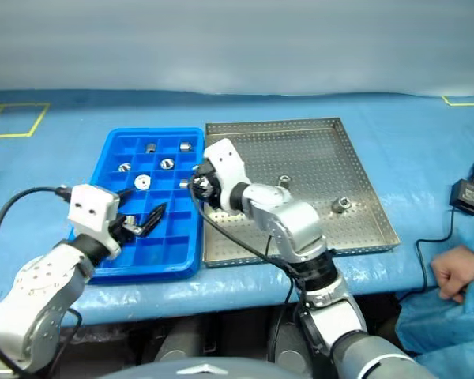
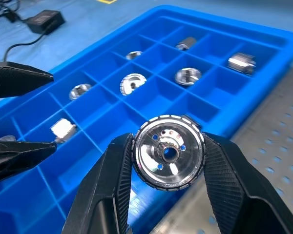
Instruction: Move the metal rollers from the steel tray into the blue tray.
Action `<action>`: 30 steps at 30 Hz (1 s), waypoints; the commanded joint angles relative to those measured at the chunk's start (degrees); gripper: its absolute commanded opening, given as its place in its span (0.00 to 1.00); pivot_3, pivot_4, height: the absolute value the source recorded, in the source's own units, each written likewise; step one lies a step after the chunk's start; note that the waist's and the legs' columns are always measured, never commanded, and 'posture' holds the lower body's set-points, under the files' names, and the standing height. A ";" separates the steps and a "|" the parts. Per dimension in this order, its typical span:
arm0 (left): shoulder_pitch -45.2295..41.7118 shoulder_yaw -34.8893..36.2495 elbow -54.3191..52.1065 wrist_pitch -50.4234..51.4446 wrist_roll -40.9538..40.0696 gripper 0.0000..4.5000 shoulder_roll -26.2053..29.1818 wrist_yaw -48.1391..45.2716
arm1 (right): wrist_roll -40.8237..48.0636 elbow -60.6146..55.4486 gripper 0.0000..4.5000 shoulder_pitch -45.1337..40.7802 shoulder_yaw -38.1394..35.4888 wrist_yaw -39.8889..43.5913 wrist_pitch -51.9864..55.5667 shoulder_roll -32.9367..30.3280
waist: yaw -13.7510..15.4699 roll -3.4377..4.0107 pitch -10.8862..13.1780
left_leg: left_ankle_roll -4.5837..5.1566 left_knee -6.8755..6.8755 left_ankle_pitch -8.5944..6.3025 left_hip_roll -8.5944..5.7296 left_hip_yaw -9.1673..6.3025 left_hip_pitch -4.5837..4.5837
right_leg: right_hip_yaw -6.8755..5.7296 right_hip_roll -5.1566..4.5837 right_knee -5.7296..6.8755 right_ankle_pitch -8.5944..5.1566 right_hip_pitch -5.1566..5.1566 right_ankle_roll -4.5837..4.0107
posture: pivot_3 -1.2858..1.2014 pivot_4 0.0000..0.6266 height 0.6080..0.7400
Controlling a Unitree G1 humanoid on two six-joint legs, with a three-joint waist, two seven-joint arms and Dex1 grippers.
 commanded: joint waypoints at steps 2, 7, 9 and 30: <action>3.22 2.65 -5.21 0.94 0.03 0.89 -1.16 2.28 | -1.58 7.20 0.46 -3.97 2.83 2.52 -6.90 3.31 | 1.73 -0.01 -0.01 | -0.04 0.00 0.02 0.00 -0.05 -0.01 | -0.06 0.00 0.00 -0.01 0.02 -0.02 | 0.64 0.24 1.00; 4.83 1.12 -6.47 1.34 0.25 0.89 -2.39 3.83 | -4.08 16.78 0.46 -6.99 3.64 3.10 -13.13 7.12 | 3.58 -0.02 -0.01 | -0.15 0.05 0.07 -0.01 -0.17 0.02 | -0.19 -0.02 -0.02 -0.15 0.04 0.19 | 0.65 0.24 1.00; 4.83 0.41 -6.37 1.48 0.34 0.89 -2.64 4.32 | -4.64 19.95 0.46 -7.83 3.48 3.44 -14.48 8.28 | 4.08 -0.02 -0.01 | -0.23 0.02 0.11 0.01 -0.26 0.04 | -0.30 -0.01 0.00 -0.16 0.02 0.17 | 0.65 0.24 1.00; -5.90 -9.70 1.83 -0.72 -0.12 0.89 -3.56 3.00 | -8.12 1.47 0.81 1.85 -7.41 -5.15 -8.68 2.10 | 4.67 -0.07 -0.05 | -1.00 -0.58 0.57 -0.26 -1.40 -0.06 | -1.06 0.32 0.06 -0.40 0.20 -0.58 | 0.60 0.24 1.00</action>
